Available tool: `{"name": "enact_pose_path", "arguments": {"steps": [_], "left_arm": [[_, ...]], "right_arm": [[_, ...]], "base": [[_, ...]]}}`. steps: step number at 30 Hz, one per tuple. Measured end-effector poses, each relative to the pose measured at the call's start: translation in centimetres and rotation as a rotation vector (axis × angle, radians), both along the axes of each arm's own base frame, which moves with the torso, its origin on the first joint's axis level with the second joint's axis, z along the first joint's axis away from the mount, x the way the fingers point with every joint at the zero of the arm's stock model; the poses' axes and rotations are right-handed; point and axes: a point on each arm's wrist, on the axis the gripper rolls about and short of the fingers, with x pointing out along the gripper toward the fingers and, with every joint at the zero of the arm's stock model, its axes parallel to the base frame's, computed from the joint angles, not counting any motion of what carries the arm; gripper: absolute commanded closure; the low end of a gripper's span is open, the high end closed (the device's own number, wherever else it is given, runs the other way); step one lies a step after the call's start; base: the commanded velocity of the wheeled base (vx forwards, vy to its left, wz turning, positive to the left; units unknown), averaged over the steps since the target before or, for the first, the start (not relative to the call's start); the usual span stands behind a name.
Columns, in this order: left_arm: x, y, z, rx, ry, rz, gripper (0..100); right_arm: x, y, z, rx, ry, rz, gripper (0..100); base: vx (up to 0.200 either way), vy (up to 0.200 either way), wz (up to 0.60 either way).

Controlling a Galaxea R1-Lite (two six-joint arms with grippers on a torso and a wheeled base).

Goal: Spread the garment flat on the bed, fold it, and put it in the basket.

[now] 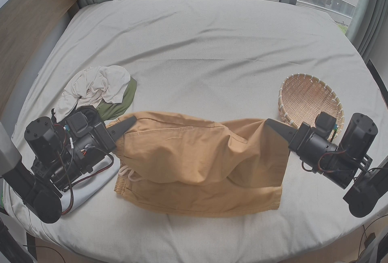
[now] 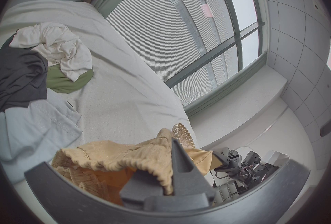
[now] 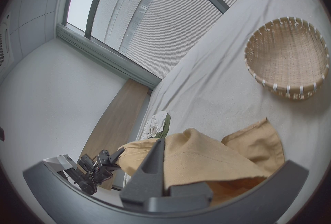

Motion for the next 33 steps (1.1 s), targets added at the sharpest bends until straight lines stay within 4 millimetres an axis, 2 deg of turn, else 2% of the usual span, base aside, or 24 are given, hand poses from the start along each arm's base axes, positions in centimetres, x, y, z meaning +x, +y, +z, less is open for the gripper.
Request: {"name": "enact_pose_path", "arguments": {"steps": [10, 20, 33], "left_arm": [[0.4, 2.6, 0.5, -0.002, -0.018, 0.073, 100], [0.4, 3.6, 0.6, -0.001, -0.023, 0.102, 100], [0.4, 4.4, 0.8, -0.005, -0.026, 0.127, 100]], "right_arm": [[1.2, -2.9, 1.2, 0.011, -0.05, -0.041, 100], [2.0, -3.4, 1.9, -0.01, -0.107, -0.038, 100], [2.6, -4.0, 1.6, -0.029, -0.109, -0.047, 100]], "base": [[0.0, 0.0, 0.0], [0.0, 0.0, 0.0], [0.0, 0.0, 0.0]]}}
